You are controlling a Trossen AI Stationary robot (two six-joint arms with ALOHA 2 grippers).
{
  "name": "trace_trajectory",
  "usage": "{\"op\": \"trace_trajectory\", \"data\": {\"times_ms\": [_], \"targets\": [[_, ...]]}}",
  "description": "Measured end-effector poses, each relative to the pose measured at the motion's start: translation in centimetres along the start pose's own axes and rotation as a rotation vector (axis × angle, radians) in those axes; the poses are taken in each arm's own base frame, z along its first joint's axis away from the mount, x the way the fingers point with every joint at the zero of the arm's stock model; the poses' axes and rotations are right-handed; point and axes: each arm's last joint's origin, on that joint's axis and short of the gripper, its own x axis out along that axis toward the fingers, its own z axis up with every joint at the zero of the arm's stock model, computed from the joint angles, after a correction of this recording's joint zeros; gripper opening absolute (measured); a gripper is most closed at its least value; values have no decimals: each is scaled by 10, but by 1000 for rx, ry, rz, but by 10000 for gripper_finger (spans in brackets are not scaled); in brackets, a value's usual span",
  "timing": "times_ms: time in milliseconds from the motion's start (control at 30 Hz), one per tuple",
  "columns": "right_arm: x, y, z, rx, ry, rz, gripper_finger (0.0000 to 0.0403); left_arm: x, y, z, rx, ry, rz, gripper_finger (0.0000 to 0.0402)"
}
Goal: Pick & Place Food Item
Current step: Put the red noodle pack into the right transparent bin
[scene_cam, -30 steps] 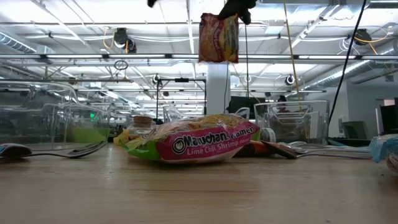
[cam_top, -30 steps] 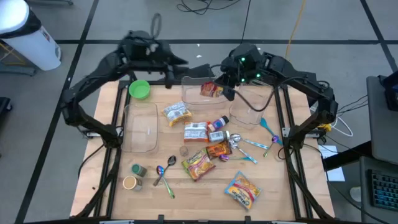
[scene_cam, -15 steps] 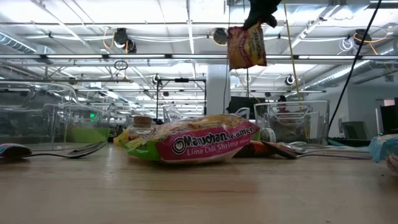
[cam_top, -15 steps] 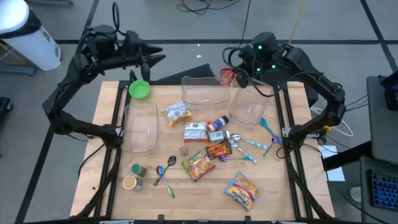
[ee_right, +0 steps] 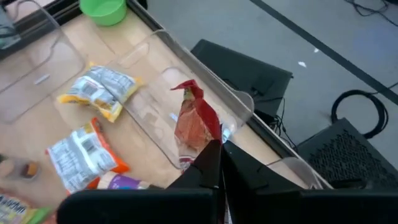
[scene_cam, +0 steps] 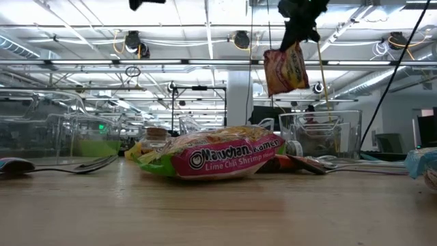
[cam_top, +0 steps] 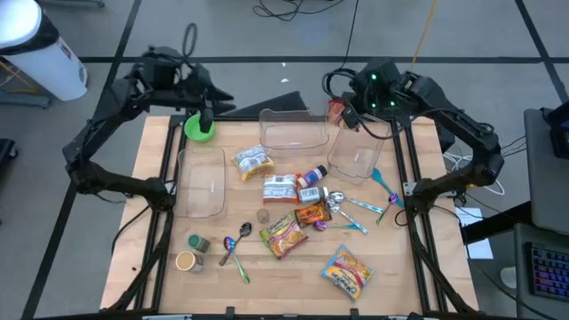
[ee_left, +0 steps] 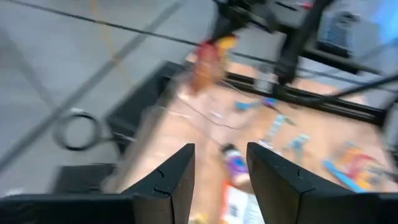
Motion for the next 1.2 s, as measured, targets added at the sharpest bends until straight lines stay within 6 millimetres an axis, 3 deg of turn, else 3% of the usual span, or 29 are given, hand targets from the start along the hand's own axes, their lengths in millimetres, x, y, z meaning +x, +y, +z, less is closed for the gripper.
{"op": "trace_trajectory", "data": {"times_ms": [233,467,700,900,1200], "targets": [[8,-11,-44,86,12,-20,0,46,4,-25,-71,-33,-169,154],[14,-25,-74,107,-30,-32,0,68,0,-26,-29,-200,-222,154],[36,-51,-90,128,-52,3,0,69,0,-15,-31,-371,-198,154],[53,-77,-99,128,0,19,0,68,3,-14,-27,-390,-166,154],[62,-104,-105,124,28,4,0,67,6,-14,-36,-391,-148,154]]}}
